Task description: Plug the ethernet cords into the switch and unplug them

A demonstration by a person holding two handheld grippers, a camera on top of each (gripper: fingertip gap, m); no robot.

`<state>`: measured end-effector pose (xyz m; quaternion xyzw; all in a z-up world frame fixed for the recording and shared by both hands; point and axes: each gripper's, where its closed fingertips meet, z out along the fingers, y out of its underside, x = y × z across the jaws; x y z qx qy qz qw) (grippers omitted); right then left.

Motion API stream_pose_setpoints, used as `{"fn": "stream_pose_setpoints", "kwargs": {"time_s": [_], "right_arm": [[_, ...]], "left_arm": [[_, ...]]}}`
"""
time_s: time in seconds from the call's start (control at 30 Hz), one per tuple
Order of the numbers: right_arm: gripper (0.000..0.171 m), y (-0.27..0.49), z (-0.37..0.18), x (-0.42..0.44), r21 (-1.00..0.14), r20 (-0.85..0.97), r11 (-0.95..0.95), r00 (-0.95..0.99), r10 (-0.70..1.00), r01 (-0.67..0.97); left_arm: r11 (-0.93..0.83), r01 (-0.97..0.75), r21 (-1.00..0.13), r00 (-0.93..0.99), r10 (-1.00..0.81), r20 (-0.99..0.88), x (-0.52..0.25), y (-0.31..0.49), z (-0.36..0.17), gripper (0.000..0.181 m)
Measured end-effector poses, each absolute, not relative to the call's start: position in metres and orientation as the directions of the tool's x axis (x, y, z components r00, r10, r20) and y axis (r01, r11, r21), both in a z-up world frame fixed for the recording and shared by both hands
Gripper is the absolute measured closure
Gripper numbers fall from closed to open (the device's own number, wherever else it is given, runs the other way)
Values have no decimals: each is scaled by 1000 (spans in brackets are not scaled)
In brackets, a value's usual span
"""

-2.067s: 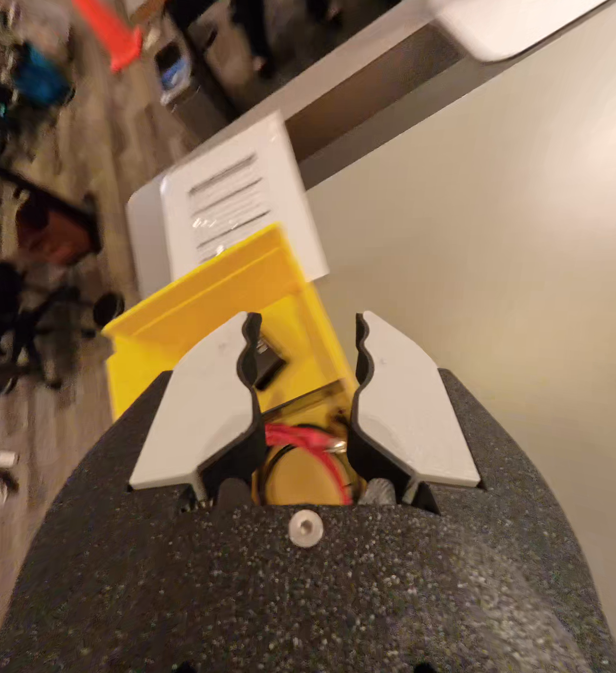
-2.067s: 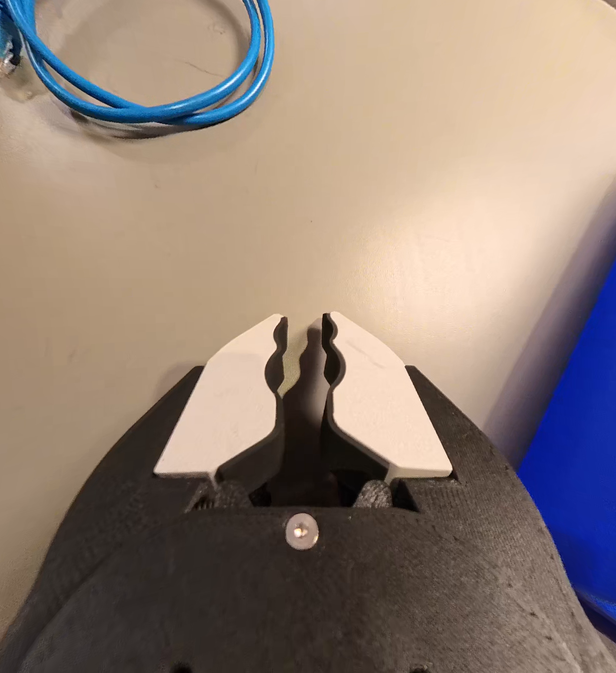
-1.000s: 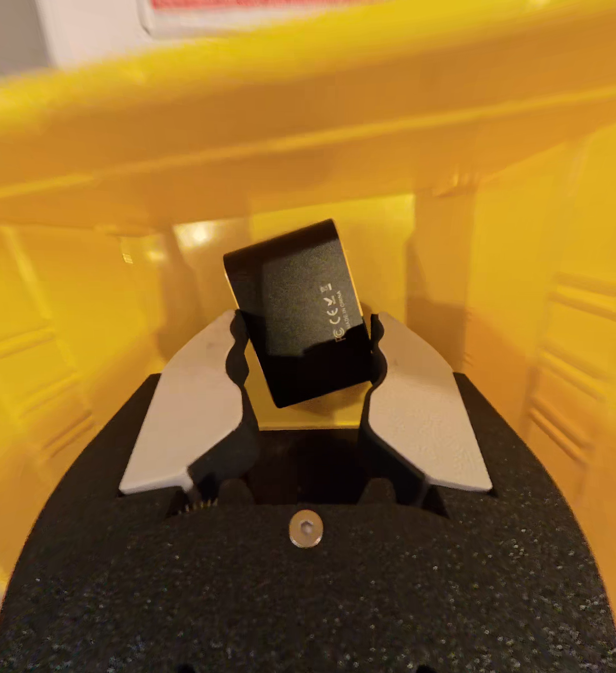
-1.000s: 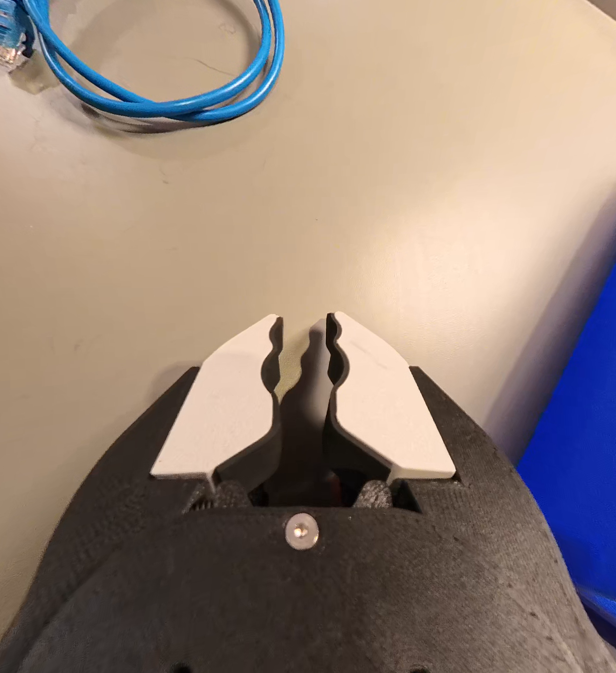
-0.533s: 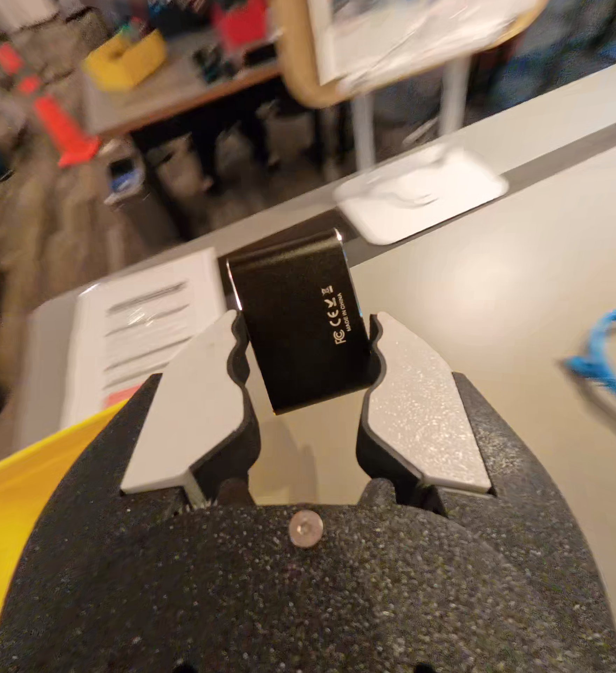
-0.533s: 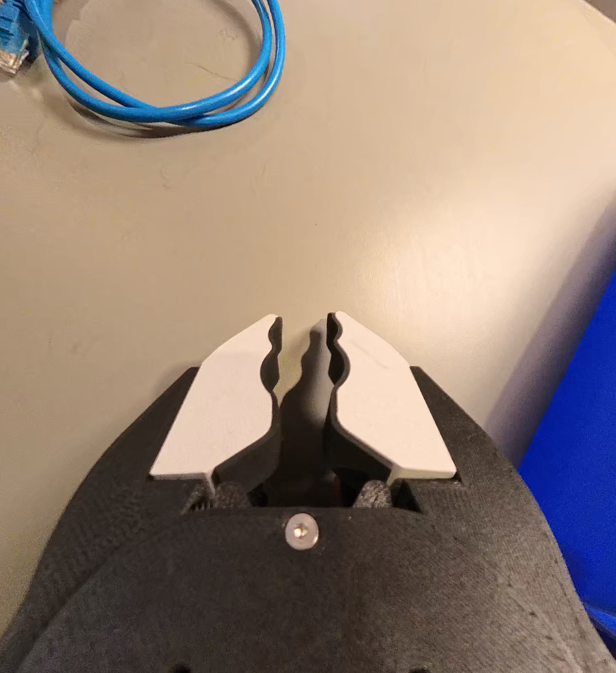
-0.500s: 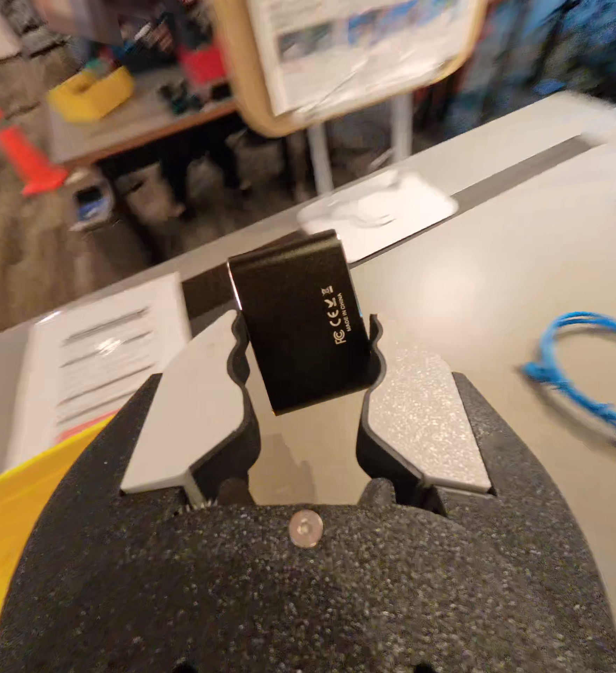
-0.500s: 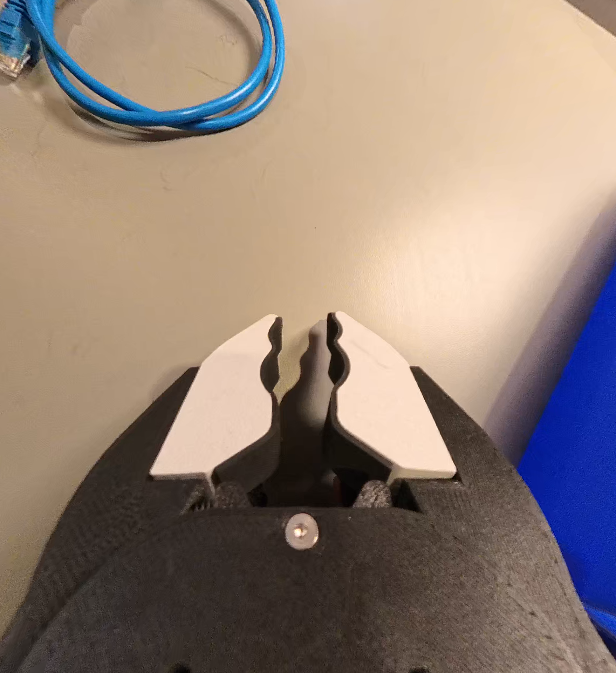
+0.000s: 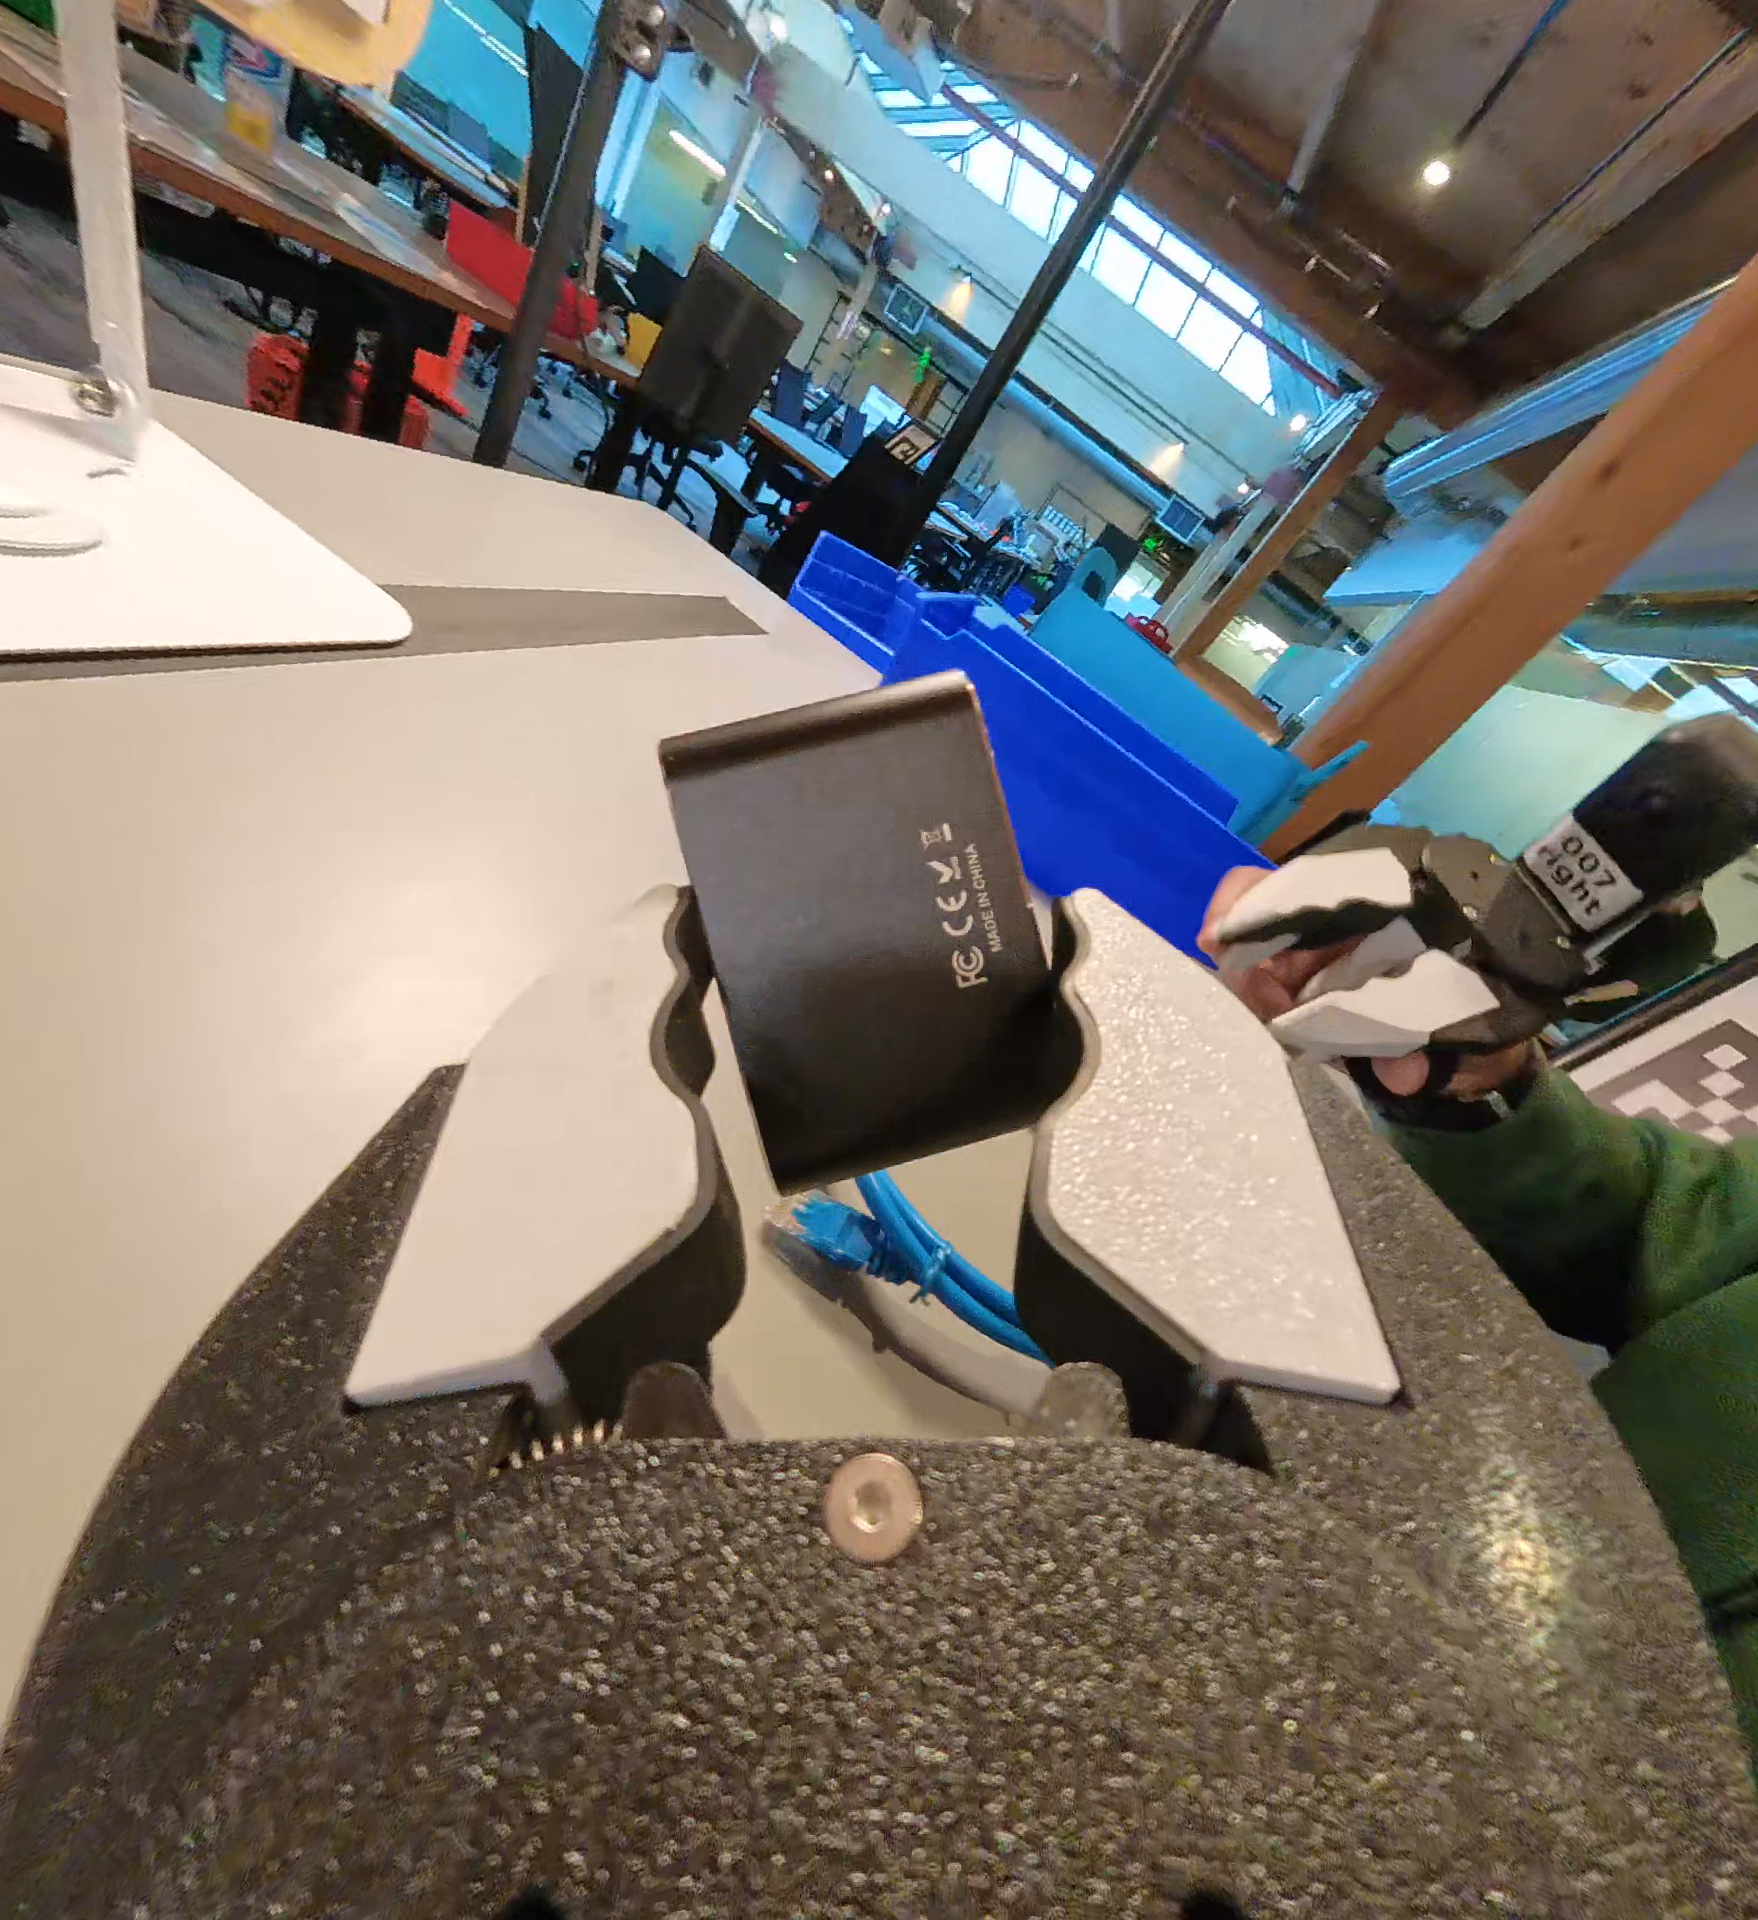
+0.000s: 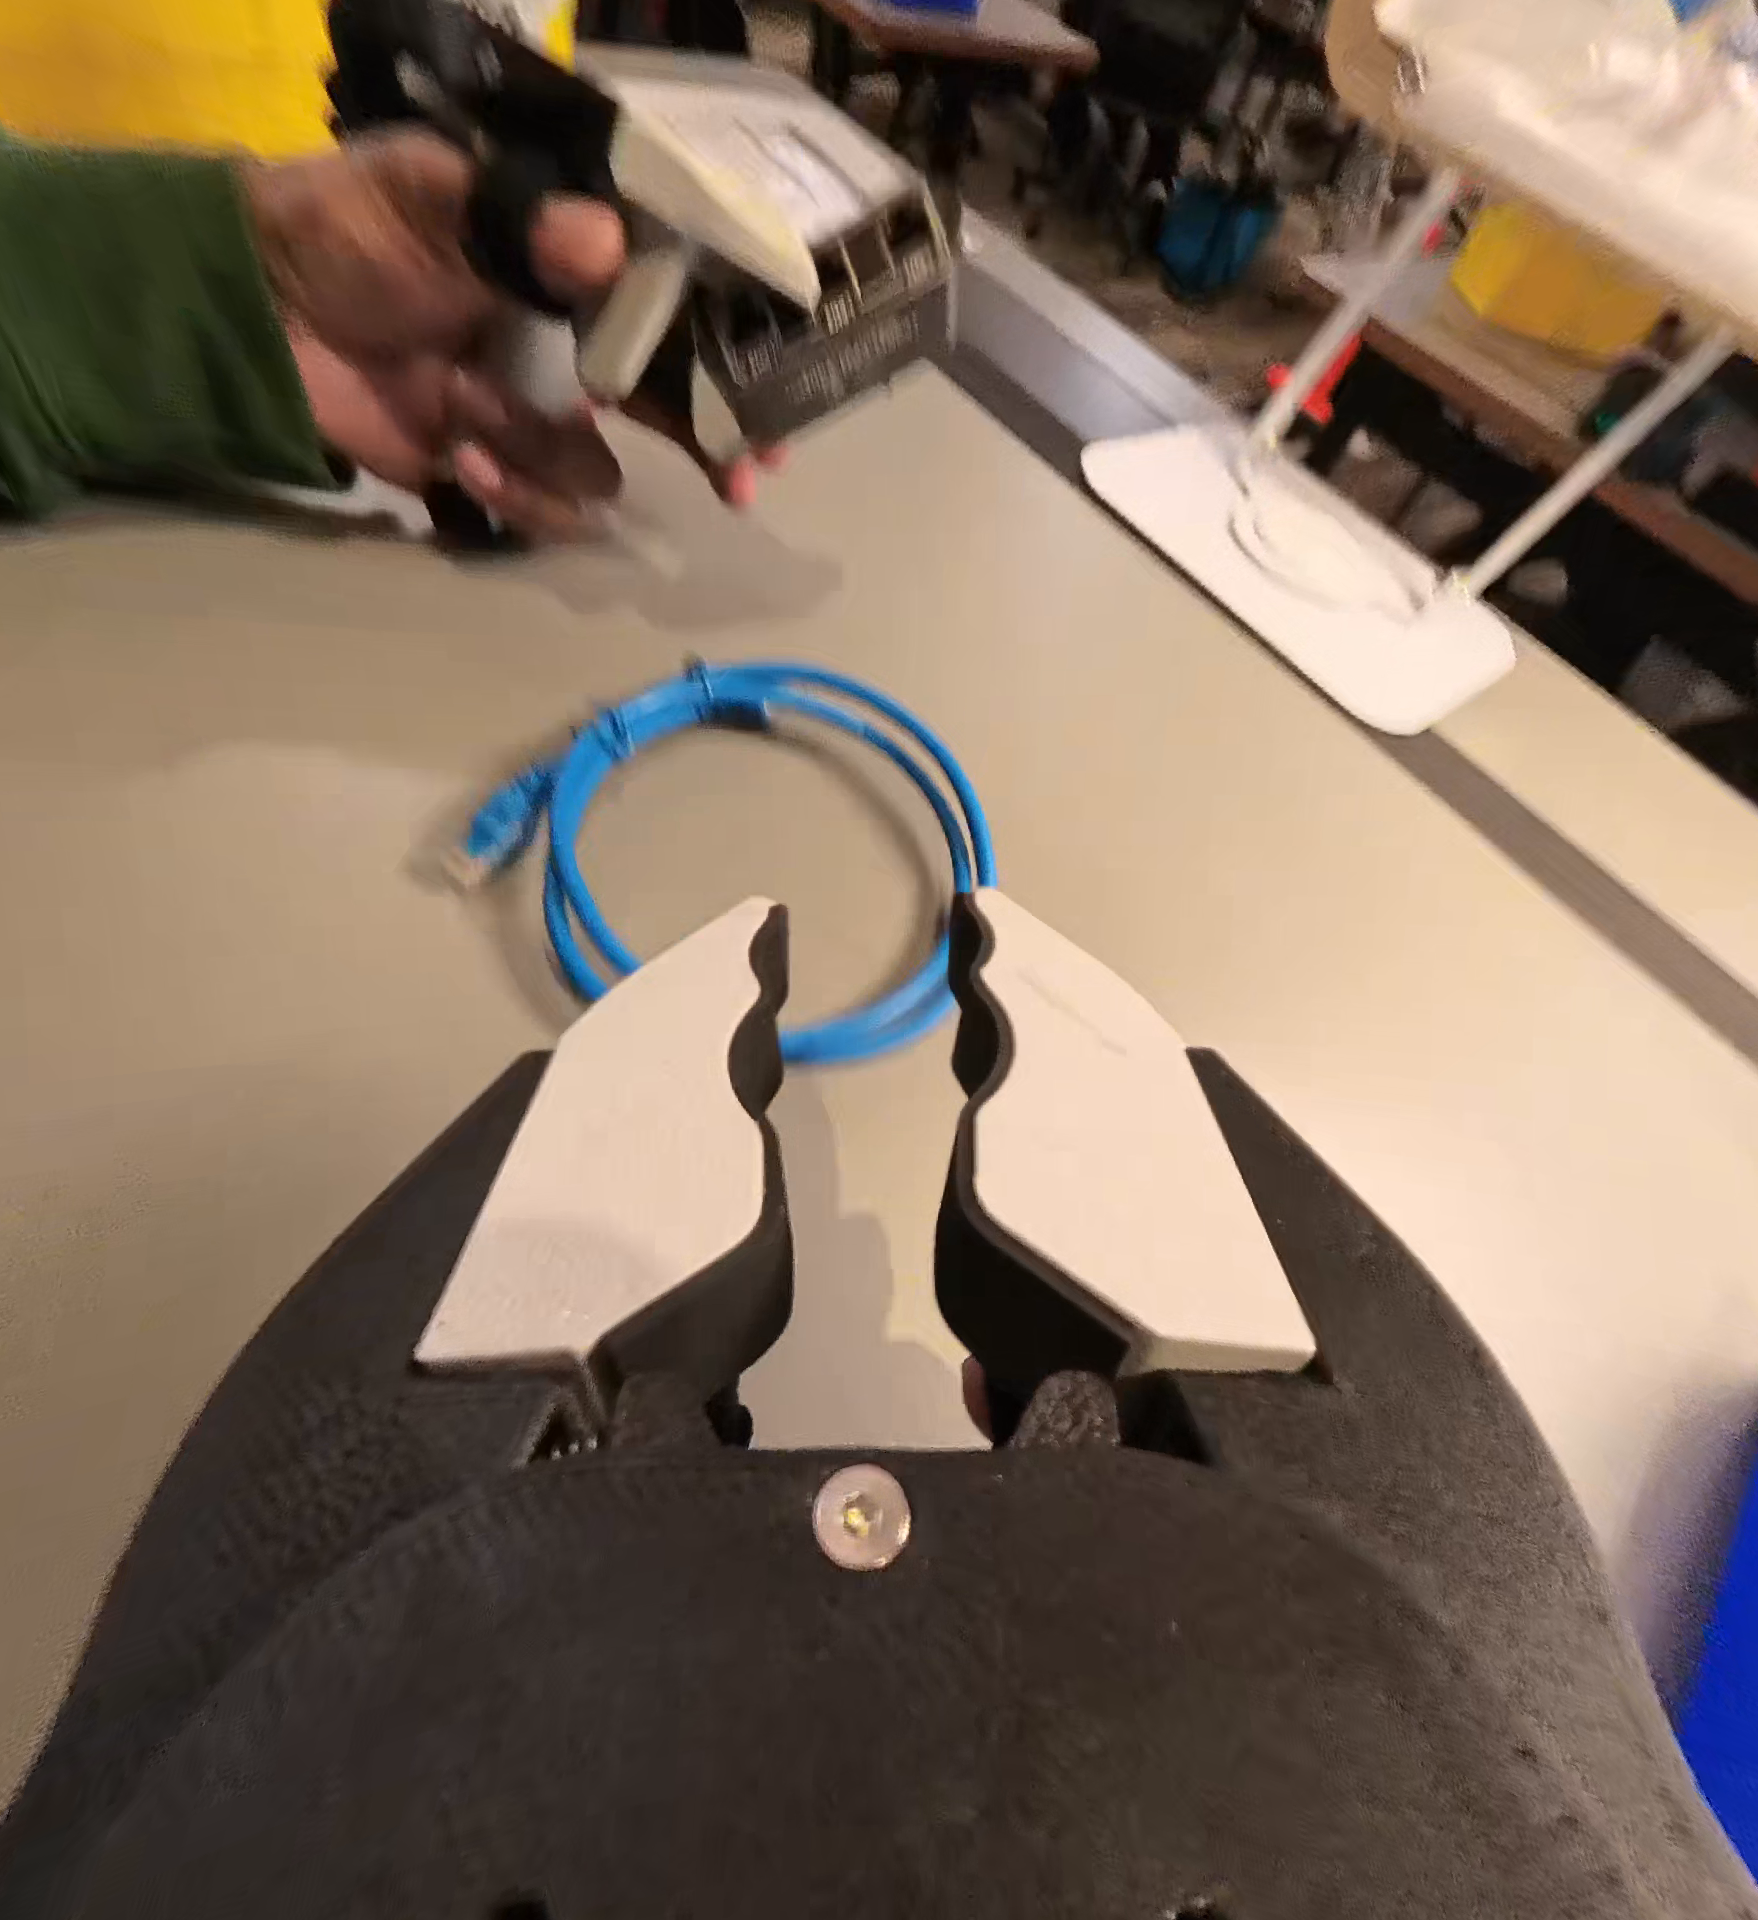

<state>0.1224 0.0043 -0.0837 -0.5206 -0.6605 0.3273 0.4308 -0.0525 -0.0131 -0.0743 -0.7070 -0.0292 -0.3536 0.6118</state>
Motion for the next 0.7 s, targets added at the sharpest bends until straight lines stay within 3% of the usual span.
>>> {"fn": "stream_pose_setpoints", "kwargs": {"time_s": [0.17,0.4,0.7], "right_arm": [[135,-12,-55,48,-910,288,324,-168,943,258],[113,-33,-49,-17,-977,160,186,-215,963,103],[111,-41,-66,-14,-931,361,365,-122,925,16]], "left_arm": [[-200,512,-836,723,-427,544,-47,-21,-70,118],[-37,626,-779,681,-459,570,-53,-30,-49,118],[-47,808,-588,481,-523,704,-32,-26,-45,118]]}}
